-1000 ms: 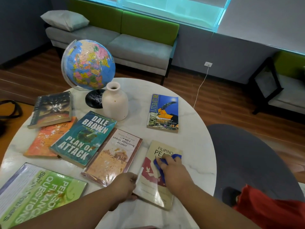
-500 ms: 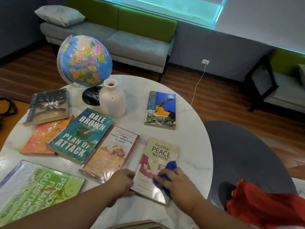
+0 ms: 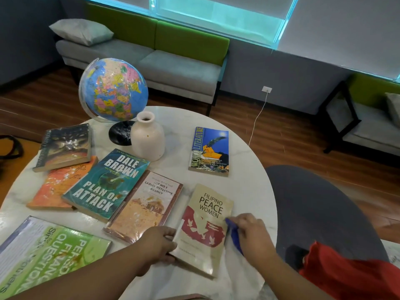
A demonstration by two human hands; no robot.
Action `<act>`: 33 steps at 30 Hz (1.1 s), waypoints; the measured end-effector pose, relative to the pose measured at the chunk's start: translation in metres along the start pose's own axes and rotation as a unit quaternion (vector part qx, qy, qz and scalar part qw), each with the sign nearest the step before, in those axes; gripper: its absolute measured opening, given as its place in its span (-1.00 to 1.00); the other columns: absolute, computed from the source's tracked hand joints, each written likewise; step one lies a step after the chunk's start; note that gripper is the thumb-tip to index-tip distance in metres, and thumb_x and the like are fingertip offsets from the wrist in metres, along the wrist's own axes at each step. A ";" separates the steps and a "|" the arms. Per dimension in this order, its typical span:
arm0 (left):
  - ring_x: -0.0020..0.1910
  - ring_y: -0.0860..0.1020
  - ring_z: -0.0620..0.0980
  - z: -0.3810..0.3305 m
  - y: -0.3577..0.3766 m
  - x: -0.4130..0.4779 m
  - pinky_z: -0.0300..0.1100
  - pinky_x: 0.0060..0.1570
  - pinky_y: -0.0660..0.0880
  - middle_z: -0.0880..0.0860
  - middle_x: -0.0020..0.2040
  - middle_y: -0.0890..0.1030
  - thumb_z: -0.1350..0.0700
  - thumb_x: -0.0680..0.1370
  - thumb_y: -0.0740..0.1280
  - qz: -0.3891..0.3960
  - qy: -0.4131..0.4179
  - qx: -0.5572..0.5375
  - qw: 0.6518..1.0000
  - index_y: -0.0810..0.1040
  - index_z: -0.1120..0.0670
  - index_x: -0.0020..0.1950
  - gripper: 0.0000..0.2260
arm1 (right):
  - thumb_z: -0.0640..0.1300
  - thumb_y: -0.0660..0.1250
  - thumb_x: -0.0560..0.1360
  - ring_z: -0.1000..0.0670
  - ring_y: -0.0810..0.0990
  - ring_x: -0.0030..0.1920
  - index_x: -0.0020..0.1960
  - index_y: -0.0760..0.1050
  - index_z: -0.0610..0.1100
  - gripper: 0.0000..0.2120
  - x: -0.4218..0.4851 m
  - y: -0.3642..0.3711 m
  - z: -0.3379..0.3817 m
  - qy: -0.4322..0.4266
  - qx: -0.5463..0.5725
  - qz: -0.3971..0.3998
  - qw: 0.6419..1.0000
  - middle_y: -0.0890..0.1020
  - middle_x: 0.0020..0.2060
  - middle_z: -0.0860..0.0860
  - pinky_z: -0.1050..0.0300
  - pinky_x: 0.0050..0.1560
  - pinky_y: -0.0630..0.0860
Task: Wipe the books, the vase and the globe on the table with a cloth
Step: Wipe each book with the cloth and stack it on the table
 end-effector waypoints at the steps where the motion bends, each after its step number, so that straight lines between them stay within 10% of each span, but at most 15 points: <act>1: -0.10 0.64 0.12 0.001 -0.003 0.000 -0.01 -0.05 0.63 0.12 -0.04 0.64 0.37 0.51 0.35 0.005 0.007 -0.005 1.000 0.54 0.18 0.17 -0.74 | -0.26 0.17 0.58 0.03 0.55 -0.08 0.16 0.62 -0.03 -0.69 0.005 -0.006 0.001 0.088 0.115 -0.011 0.989 0.57 -0.02 0.05 0.36 -0.04 0.44; 5: 0.01 0.64 0.15 -0.003 -0.016 -0.002 -0.10 -0.13 0.62 0.18 0.05 0.65 0.35 0.53 0.33 0.008 0.035 -0.016 0.999 0.53 0.17 0.27 -0.68 | 0.06 0.21 0.59 -0.17 0.63 -0.09 -0.01 0.59 -0.17 -0.68 0.024 -0.027 0.011 0.322 0.399 0.050 0.857 0.68 -0.08 -0.15 -0.04 0.06 0.52; 10: -0.22 0.68 0.02 -0.020 -0.024 -0.008 -0.29 -0.40 0.53 0.21 0.00 0.68 0.37 0.57 0.25 0.014 0.064 -0.074 0.995 0.52 0.13 0.20 -0.75 | 0.08 0.33 0.53 -0.13 0.67 -0.05 0.04 0.57 -0.15 -0.70 0.017 -0.032 0.025 0.289 0.374 0.151 0.868 0.70 -0.11 -0.11 -0.05 0.09 0.59; 16: -0.01 0.67 0.14 -0.045 -0.027 0.004 -0.06 -0.03 0.63 0.21 0.03 0.68 0.37 0.56 0.27 0.007 0.081 -0.118 0.990 0.50 0.18 0.26 -0.71 | -0.11 0.33 0.56 -0.06 0.65 0.09 0.18 0.56 -0.10 -0.78 0.016 -0.015 0.043 0.266 0.487 0.250 0.793 0.69 0.03 -0.04 0.04 0.25 0.50; 33: -0.05 0.66 0.14 -0.156 -0.013 0.115 0.02 0.04 0.61 0.18 -0.02 0.67 0.45 0.46 0.28 -0.081 0.082 0.027 0.993 0.65 0.21 -0.04 -0.77 | -0.22 0.28 0.56 -0.05 0.61 0.01 0.27 0.47 -0.12 -0.72 0.165 -0.041 0.029 0.311 0.404 0.067 0.858 0.64 0.03 -0.07 0.12 -0.07 0.55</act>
Point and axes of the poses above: each hand's wrist, its own x-axis towards the middle knuckle, its own y-axis out of the palm, z = x × y, the point moved 1 cm from there along x, towards the middle knuckle
